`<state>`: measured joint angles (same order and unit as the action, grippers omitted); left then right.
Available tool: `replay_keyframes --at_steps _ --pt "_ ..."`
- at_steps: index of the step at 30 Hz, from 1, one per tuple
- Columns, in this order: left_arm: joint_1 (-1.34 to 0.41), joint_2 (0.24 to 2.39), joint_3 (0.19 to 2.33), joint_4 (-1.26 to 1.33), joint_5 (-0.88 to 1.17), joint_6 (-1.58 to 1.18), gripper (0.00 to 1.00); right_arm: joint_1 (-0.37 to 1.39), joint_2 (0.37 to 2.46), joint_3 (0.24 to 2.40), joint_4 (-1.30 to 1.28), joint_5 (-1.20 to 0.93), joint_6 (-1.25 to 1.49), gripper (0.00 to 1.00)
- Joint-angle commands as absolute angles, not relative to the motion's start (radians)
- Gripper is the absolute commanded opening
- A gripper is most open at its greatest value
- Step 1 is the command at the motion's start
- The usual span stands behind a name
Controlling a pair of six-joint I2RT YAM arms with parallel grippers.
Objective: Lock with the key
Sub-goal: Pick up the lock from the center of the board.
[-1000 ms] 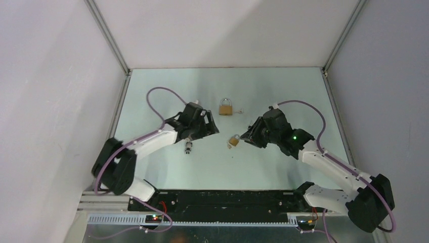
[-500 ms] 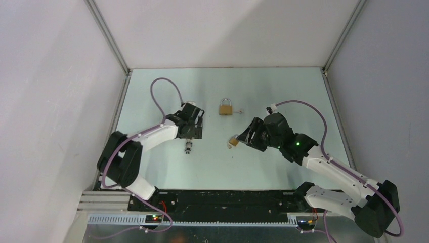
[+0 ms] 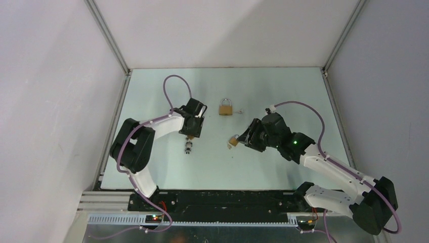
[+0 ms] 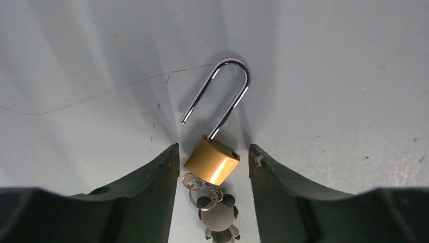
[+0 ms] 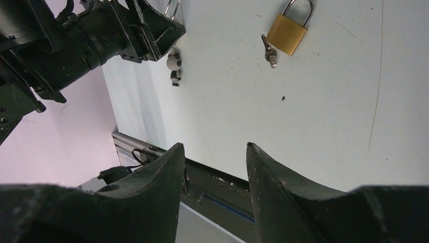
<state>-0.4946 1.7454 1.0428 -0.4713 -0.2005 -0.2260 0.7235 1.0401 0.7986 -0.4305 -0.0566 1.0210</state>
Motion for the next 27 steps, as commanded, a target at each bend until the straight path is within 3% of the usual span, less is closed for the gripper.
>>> replay_keyframes --at_steps 1,3,7,15,25,27 --pt "-0.486 1.795 1.038 -0.492 -0.158 -0.199 0.52 0.723 1.076 0.798 -0.406 -0.045 1.041 0.51" --pt "-0.486 1.786 1.033 -0.494 -0.133 -0.208 0.5 0.723 1.094 0.798 -0.394 -0.062 1.048 0.49" --pt "-0.486 1.754 1.009 -0.495 -0.103 -0.237 0.59 0.727 1.112 0.798 -0.386 -0.076 1.063 0.49" --pt "-0.486 1.746 1.015 -0.511 -0.046 -0.268 0.59 0.717 1.124 0.798 -0.379 -0.087 1.053 0.49" --pt "-0.49 1.764 1.013 -0.53 -0.04 -0.273 0.36 0.646 1.155 0.798 -0.309 -0.162 1.026 0.49" --pt "-0.494 1.775 1.017 -0.531 -0.047 -0.277 0.19 0.634 1.174 0.798 -0.283 -0.188 1.016 0.48"
